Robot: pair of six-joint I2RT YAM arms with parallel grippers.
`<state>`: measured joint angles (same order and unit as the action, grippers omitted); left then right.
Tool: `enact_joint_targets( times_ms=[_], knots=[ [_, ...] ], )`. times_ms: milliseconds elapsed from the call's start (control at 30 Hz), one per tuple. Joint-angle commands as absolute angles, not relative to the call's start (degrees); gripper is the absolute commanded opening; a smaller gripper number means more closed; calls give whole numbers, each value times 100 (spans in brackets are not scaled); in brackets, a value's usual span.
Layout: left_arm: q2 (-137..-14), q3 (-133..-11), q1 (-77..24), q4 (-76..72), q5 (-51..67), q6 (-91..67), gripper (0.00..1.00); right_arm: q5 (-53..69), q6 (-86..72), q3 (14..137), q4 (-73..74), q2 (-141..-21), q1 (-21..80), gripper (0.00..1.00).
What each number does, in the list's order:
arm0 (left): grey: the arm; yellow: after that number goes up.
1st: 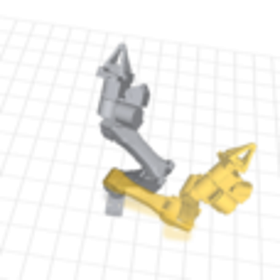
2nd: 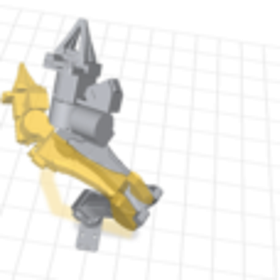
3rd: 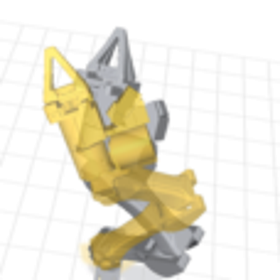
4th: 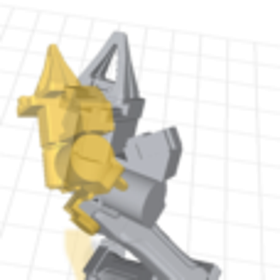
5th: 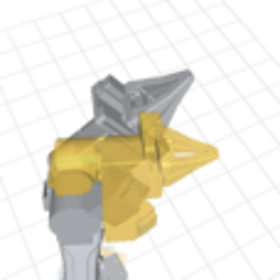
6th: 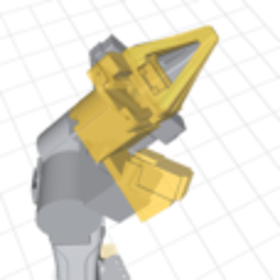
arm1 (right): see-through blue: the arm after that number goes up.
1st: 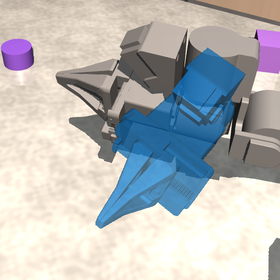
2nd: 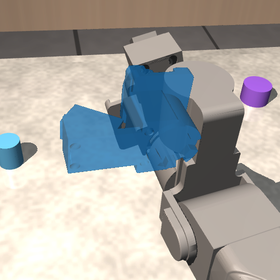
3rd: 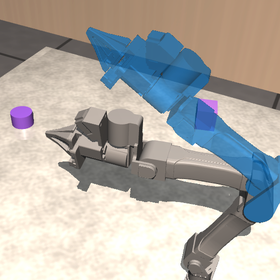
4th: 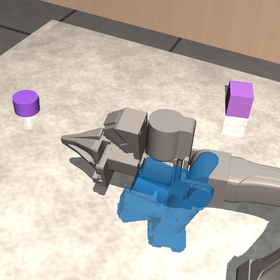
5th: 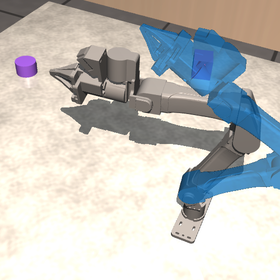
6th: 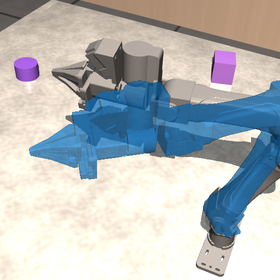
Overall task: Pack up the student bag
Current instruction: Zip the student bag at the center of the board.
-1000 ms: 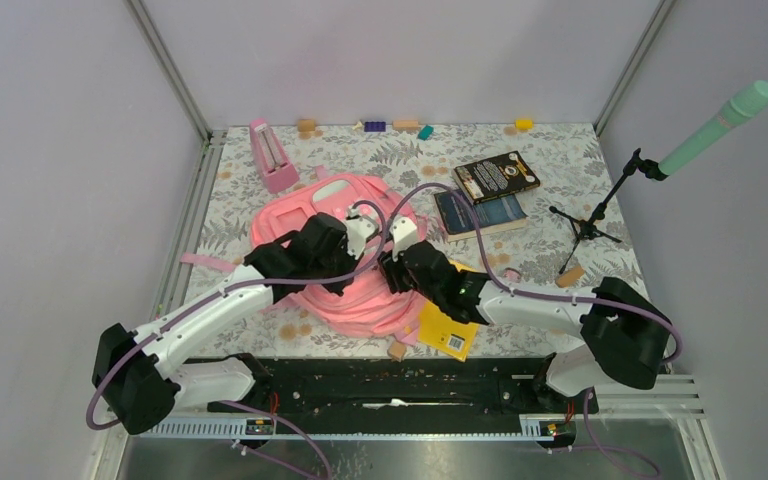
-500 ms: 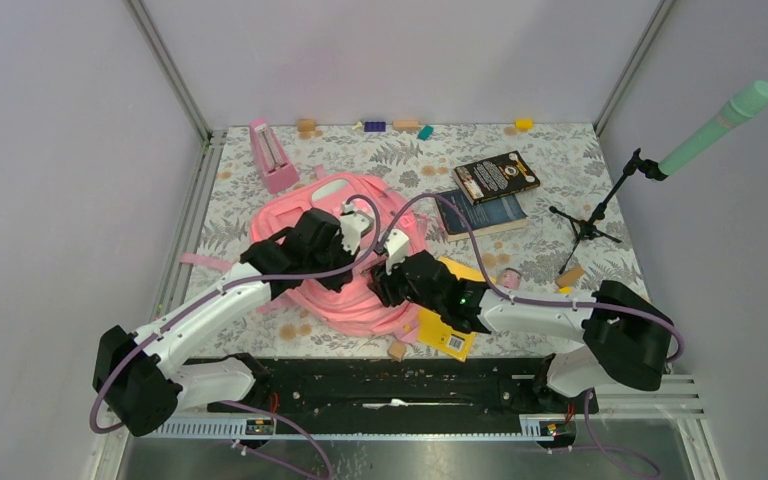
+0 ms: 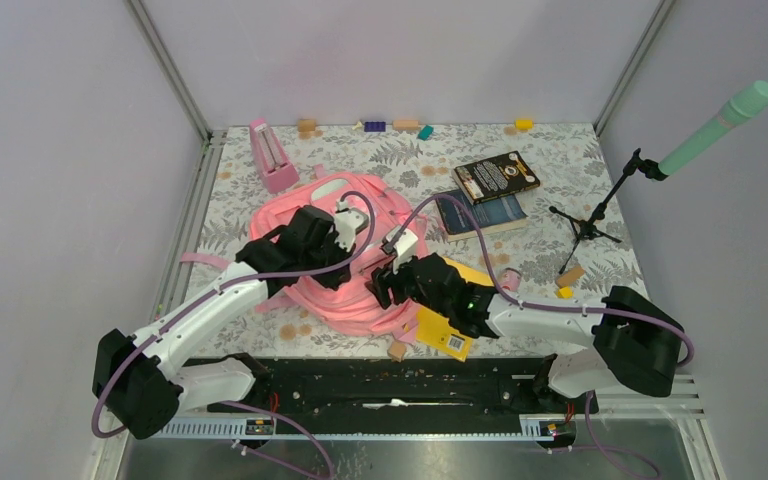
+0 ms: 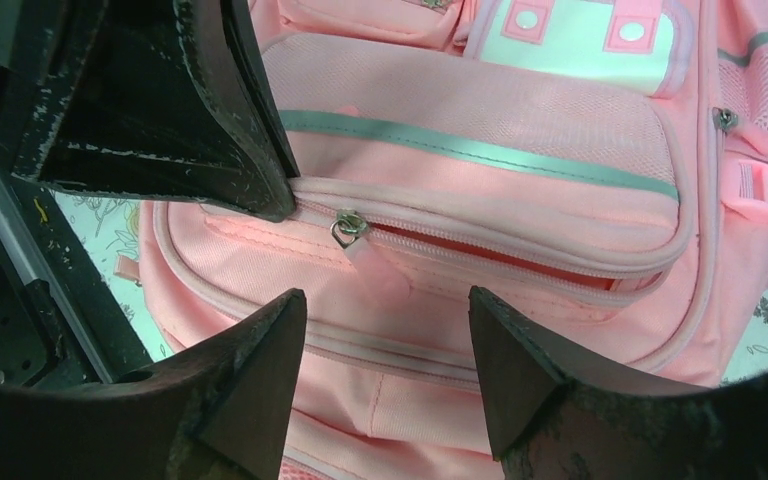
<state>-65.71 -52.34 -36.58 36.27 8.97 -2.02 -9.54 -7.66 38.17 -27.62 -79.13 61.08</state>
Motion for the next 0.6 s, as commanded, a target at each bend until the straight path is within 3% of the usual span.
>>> enact_joint_targets(
  times_ms=[0, 300, 433, 567],
  knots=[
    [-6314, -5287, -3539, 3076, 1187, -298, 0, -1048, -500, 4095, -3179, -8101, 6146, 67],
    [-6285, -5273, -3428, 3041, 1369, -333, 0, -1114, -355, 4383, -3126, -8664, 6182, 65],
    [-6293, -5274, -3410, 3036, 1389, -334, 0, -2019, -252, 4663, -2939, -8972, 6308, 53],
    [-6293, -5266, -3386, 3024, 1385, -338, 0, -2434, -309, 4631, -3078, -9050, 6329, 34]
  ],
)
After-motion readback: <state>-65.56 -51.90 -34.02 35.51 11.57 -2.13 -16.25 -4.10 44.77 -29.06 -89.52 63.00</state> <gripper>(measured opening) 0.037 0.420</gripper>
